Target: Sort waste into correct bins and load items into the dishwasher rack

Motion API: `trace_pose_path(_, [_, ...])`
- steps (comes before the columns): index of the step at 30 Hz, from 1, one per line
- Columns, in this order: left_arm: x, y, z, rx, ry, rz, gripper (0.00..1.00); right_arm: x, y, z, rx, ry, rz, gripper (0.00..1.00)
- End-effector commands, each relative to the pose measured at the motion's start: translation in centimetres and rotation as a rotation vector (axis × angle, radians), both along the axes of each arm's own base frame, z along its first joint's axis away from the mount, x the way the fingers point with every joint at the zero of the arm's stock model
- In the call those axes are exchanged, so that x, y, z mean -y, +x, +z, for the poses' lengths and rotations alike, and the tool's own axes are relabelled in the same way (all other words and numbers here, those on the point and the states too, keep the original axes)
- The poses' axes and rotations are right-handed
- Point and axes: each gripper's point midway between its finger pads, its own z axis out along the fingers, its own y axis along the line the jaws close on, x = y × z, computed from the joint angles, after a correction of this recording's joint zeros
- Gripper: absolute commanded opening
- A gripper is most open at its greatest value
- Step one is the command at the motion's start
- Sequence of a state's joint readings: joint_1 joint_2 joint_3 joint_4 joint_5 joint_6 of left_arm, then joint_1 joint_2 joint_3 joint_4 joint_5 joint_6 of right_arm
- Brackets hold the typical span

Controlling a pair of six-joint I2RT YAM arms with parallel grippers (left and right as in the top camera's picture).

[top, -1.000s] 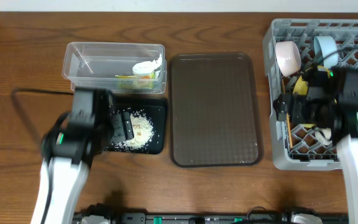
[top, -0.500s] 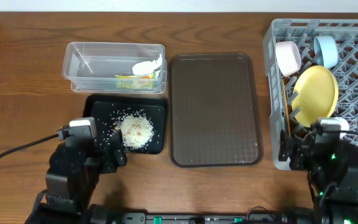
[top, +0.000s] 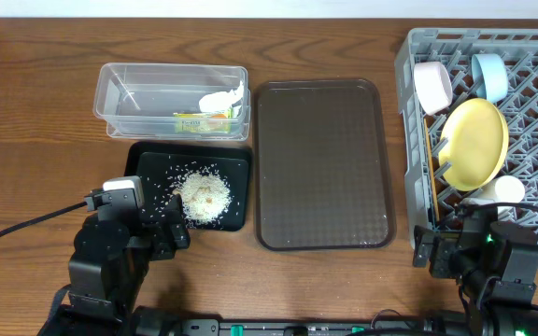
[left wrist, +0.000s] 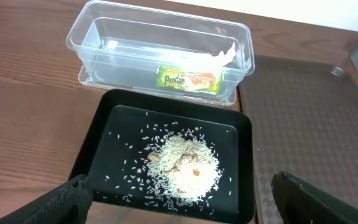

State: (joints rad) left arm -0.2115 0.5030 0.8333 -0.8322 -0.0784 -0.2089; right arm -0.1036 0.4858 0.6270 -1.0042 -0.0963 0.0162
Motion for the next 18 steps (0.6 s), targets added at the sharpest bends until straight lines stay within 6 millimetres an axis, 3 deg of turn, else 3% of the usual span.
trace_pose_path(1, [-0.1, 0.0, -0.1, 0.001, 0.005, 0.008, 0.94, 0.2, -0.3, -0.2, -0.008, 0.004, -0.021, 0.99])
trace_pose_path(6, [-0.1, 0.0, -0.1, 0.001, 0.005, 0.008, 0.95, 2.6, -1.3, -0.8, -0.056, -0.105, -0.114, 0.99])
trace_pose_path(12, [-0.1, 0.0, -0.1, 0.001, 0.005, 0.008, 0.95, 2.4, -1.7, -0.1, 0.019, -0.117, -0.101, 0.99])
trace_pose_path(18, [-0.1, 0.0, -0.1, 0.001, 0.005, 0.008, 0.95, 0.1, -0.1, 3.6, 0.299, -0.064, -0.001, 0.99])
